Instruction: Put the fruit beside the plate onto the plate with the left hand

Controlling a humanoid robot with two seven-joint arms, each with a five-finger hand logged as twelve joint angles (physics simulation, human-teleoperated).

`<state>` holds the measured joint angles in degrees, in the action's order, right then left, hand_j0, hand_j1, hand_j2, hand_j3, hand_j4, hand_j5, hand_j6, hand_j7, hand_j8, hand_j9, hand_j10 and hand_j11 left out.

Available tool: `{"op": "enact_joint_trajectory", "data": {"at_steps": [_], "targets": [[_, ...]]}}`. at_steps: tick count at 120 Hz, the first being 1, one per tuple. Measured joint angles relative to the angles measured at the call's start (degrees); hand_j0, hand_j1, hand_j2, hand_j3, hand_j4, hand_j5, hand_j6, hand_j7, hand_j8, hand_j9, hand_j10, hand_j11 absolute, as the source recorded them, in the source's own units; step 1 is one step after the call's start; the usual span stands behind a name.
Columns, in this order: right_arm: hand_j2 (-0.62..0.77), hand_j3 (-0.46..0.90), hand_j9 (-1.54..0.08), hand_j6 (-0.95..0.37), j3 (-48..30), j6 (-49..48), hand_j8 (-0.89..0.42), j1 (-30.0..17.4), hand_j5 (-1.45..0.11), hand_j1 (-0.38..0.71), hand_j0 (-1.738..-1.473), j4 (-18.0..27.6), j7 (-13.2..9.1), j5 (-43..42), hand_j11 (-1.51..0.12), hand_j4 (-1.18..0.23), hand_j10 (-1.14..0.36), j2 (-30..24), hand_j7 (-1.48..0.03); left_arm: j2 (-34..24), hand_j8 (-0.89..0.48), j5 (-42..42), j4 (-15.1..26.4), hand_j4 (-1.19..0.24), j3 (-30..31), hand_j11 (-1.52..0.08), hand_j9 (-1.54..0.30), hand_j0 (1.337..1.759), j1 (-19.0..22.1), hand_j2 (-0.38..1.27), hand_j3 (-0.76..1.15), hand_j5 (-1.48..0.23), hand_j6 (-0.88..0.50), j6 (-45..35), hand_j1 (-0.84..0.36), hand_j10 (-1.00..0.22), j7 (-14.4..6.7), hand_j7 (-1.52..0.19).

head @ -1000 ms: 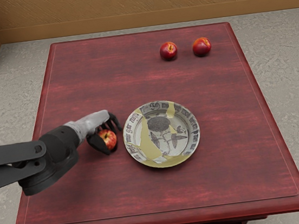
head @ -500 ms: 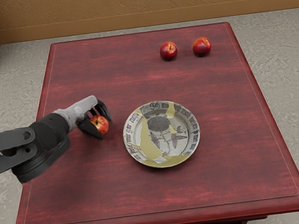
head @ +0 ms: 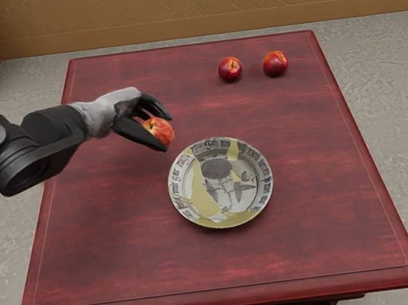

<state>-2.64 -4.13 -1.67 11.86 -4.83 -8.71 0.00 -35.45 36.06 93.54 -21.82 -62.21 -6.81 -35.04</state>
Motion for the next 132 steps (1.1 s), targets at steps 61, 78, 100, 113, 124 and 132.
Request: {"op": "enact_joint_trajectory", "data": {"at_steps": [61,78,100,113,124,132], "targets": [[0.0,0.0,-0.02,-0.02,0.0,0.0,-0.02,0.0,-0.02,-0.33,-1.658,0.0,0.0,0.0,-0.02,-0.02,-0.02,0.0,-0.02,7.24,-0.24,-3.64,-1.27,-0.35,0.54,-0.47,-0.47,1.658,-0.34,0.2,0.0,-0.49,-0.26,10.18,-0.04,-0.29,0.04,-0.48],[0.0,0.0,-0.02,-0.02,0.0,0.0,-0.02,0.0,-0.02,-0.33,-1.658,0.0,0.0,0.0,-0.02,-0.02,-0.02,0.0,-0.02,-1.48,-0.15,-12.93,-1.54,-0.2,-8.35,-0.27,-0.27,1.658,2.23,0.11,0.0,-0.28,-0.16,26.25,0.12,-0.17,0.04,-0.28],[0.0,0.0,-0.02,-0.02,0.0,0.0,-0.02,0.0,-0.02,-0.33,-1.658,0.0,0.0,-0.01,-0.02,-0.02,-0.02,0.0,-0.02,-8.99,-0.07,-36.53,-7.05,-0.09,-13.59,-0.12,-0.12,1.658,5.86,0.05,0.0,-0.12,-0.07,39.14,0.25,-0.08,0.04,-0.12],[0.0,0.0,-0.02,-0.02,0.0,0.0,-0.02,0.0,-0.02,-0.33,-1.658,0.0,0.0,0.0,-0.02,-0.02,-0.02,0.0,-0.02,-12.58,-0.04,-42.41,-10.93,-0.05,-14.31,-0.07,-0.07,1.658,9.61,0.03,0.0,-0.07,-0.04,40.89,0.29,-0.05,0.04,-0.07],[0.0,0.0,-0.02,-0.02,0.0,0.0,-0.02,0.0,-0.02,-0.33,-1.658,0.0,0.0,-0.01,-0.02,-0.02,-0.02,0.0,-0.02,-16.51,-0.02,-44.8,-14.01,-0.03,-14.56,-0.05,-0.05,1.658,9.74,0.02,0.0,-0.05,-0.03,41.45,0.31,-0.03,0.04,-0.05],[0.0,0.0,-0.02,-0.02,0.0,0.0,-0.02,0.0,-0.02,-0.33,-1.658,0.0,0.0,0.0,-0.02,-0.02,-0.02,0.0,-0.02,-16.93,-0.02,-46.25,-15.96,-0.02,-14.64,-0.03,-0.03,1.658,9.75,0.01,0.0,-0.03,-0.02,41.64,0.32,-0.02,0.04,-0.03]]}}
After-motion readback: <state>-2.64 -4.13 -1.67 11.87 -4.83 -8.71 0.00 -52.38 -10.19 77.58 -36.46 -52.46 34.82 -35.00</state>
